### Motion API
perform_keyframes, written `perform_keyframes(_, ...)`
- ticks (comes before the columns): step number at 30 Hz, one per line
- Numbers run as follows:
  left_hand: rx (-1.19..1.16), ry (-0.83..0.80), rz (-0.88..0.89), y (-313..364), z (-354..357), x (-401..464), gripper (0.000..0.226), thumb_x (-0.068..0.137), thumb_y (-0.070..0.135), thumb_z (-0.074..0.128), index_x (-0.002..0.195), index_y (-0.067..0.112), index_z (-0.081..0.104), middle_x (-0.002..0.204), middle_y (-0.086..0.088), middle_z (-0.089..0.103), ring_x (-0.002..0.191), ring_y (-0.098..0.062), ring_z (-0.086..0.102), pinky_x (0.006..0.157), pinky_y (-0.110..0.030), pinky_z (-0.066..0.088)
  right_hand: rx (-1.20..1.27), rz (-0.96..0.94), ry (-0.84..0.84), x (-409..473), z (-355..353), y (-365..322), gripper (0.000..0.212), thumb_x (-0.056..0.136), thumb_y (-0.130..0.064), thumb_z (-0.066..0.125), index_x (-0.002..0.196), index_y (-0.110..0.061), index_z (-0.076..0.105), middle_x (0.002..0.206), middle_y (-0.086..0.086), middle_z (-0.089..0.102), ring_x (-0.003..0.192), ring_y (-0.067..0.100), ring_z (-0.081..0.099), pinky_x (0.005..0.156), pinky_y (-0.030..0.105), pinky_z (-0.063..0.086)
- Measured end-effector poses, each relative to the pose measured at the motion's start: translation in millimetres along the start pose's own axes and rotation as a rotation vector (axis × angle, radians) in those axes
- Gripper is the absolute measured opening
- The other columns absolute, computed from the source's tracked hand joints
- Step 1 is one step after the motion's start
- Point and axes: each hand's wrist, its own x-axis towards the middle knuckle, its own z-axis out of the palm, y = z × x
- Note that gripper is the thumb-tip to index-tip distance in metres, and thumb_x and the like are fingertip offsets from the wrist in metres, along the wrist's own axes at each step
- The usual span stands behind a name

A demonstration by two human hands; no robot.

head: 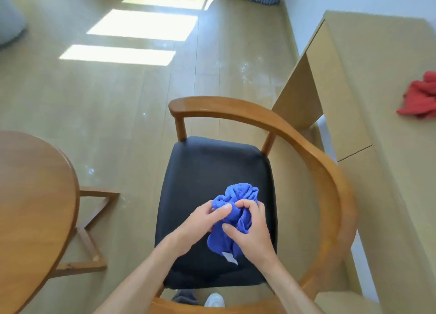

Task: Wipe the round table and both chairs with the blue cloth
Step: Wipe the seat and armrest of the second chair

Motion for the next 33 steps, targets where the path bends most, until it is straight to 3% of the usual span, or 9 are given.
perform_keyframes(3,0.080,0.098,0.174,40,16,-31,0.045,0.073,0.039,0.075,0.113,0.033,0.057,0.108,0.007,0.070,0.103,-0.013,0.066,0.088,-0.028,0.054,0.138,-0.064,0.078,-11,-24,-49,0.044,0.075,-0.008,0.073,0.109,-0.030,0.057,0.113,-0.013,0.056,0.107,0.004,0.058,0.087,0.014,0.047)
perform_keyframes(8,0.058,0.317,0.429,106,18,-79,0.029,0.077,0.021,0.068,0.105,0.024,0.064,0.099,0.006,0.072,0.100,-0.013,0.067,0.078,-0.024,0.053,0.417,-0.085,0.202,-27,-75,-109,0.068,0.079,0.015,0.062,0.131,-0.027,0.047,0.126,-0.010,0.061,0.113,0.008,0.061,0.084,0.025,0.054)
perform_keyframes(10,0.080,0.404,0.470,136,18,-99,0.022,0.083,0.014,0.067,0.103,0.024,0.065,0.096,0.006,0.072,0.099,-0.015,0.067,0.078,-0.026,0.052,0.514,-0.036,0.097,-37,-93,-124,0.070,0.082,0.015,0.058,0.135,-0.030,0.045,0.125,-0.008,0.063,0.111,0.013,0.064,0.080,0.029,0.057)
perform_keyframes(12,0.191,0.418,0.523,164,20,-121,0.021,0.085,0.014,0.066,0.101,0.029,0.065,0.090,0.009,0.072,0.093,-0.011,0.067,0.077,-0.023,0.051,0.538,0.016,-0.074,-46,-103,-137,0.070,0.079,0.006,0.064,0.139,-0.024,0.043,0.131,0.000,0.061,0.118,0.024,0.060,0.094,0.044,0.053)
perform_keyframes(15,0.483,0.298,0.644,204,28,-160,0.021,0.081,0.017,0.064,0.094,0.034,0.064,0.073,0.016,0.067,0.071,0.000,0.063,0.067,-0.012,0.045,0.373,-0.008,-0.315,-56,-119,-163,0.072,0.070,-0.014,0.071,0.138,-0.018,0.046,0.132,0.008,0.059,0.121,0.027,0.058,0.104,0.046,0.045)
perform_keyframes(20,0.951,0.140,0.750,251,51,-212,0.015,0.082,0.030,0.063,0.081,0.045,0.060,0.066,0.014,0.061,0.062,-0.002,0.055,0.061,-0.013,0.041,-0.027,-0.151,-0.407,-63,-139,-239,0.088,0.060,-0.050,0.085,0.133,-0.058,0.036,0.140,-0.029,0.045,0.126,-0.010,0.044,0.098,0.023,0.041)
perform_keyframes(24,1.147,0.142,0.706,274,54,-232,0.016,0.084,0.035,0.067,0.093,0.023,0.065,0.079,0.001,0.068,0.070,-0.011,0.061,0.068,-0.026,0.051,-0.166,-0.335,-0.537,-76,-108,-300,0.052,0.077,-0.025,0.078,0.124,-0.038,0.058,0.119,-0.008,0.067,0.112,0.010,0.061,0.090,0.028,0.052)
perform_keyframes(29,0.706,0.302,0.640,265,18,-264,0.041,0.068,0.062,0.069,0.102,0.042,0.060,0.096,0.019,0.068,0.086,0.000,0.064,0.070,-0.015,0.052,-0.091,-0.413,-0.328,-93,-91,-322,0.023,0.088,-0.011,0.068,0.111,-0.015,0.065,0.099,0.008,0.071,0.096,0.027,0.067,0.092,0.051,0.051)
perform_keyframes(33,0.344,0.137,0.437,221,-19,-265,0.056,0.078,0.065,0.058,0.124,0.032,0.056,0.121,0.013,0.064,0.114,-0.008,0.059,0.098,-0.030,0.048,-0.129,-0.453,-0.286,-97,-79,-333,0.019,0.090,-0.006,0.064,0.109,-0.009,0.064,0.100,0.014,0.071,0.099,0.027,0.067,0.094,0.048,0.051)
